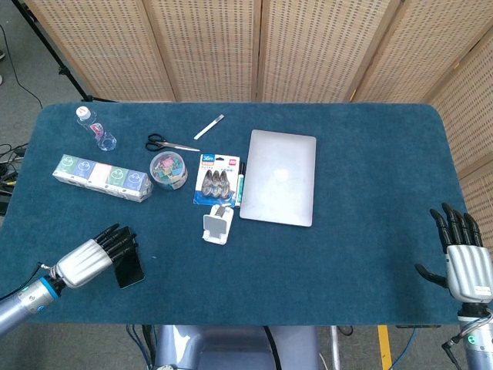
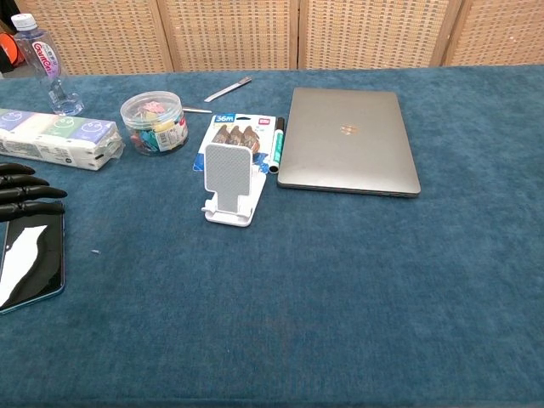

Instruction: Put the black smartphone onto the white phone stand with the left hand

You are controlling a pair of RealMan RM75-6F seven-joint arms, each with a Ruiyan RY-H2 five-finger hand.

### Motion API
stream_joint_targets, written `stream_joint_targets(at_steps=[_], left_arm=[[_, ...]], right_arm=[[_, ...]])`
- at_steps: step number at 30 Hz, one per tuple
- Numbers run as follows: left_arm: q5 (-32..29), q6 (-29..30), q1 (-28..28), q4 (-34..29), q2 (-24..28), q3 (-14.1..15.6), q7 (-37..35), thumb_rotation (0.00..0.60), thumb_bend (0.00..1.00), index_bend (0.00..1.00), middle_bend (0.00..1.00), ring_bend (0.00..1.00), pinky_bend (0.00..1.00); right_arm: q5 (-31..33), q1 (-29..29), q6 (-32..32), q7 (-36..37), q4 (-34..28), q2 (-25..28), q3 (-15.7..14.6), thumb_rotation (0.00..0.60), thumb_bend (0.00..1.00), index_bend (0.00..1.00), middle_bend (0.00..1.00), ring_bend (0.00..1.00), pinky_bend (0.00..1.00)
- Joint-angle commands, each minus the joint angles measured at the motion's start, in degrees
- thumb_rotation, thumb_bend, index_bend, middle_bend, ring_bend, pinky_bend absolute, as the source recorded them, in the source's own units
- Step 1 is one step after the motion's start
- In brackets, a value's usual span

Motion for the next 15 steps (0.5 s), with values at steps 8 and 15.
stream_joint_targets(at_steps=[8,15], left_arm=[[1.65,-3.59,-6.22,-1.04,-0.19,2.66,-4.3,0.6,0.11,0.0,0.0,0.0,0.0],[1.46,-7.7,-9.59,-4.75,1.31,3.77,-3.62,0.6,0.12,0.0,0.0,0.0,0.0]], right_arm=[[0.44,-0.18,0.21,0.95,-0.21,0.54,0.37,0.6,0.0,0.0,0.0,0.0,0.0],[1.03,-0.22,0.25,1.54,-0.22,0.88,0.81,0.6,0.0,0.0,0.0,0.0,0.0]])
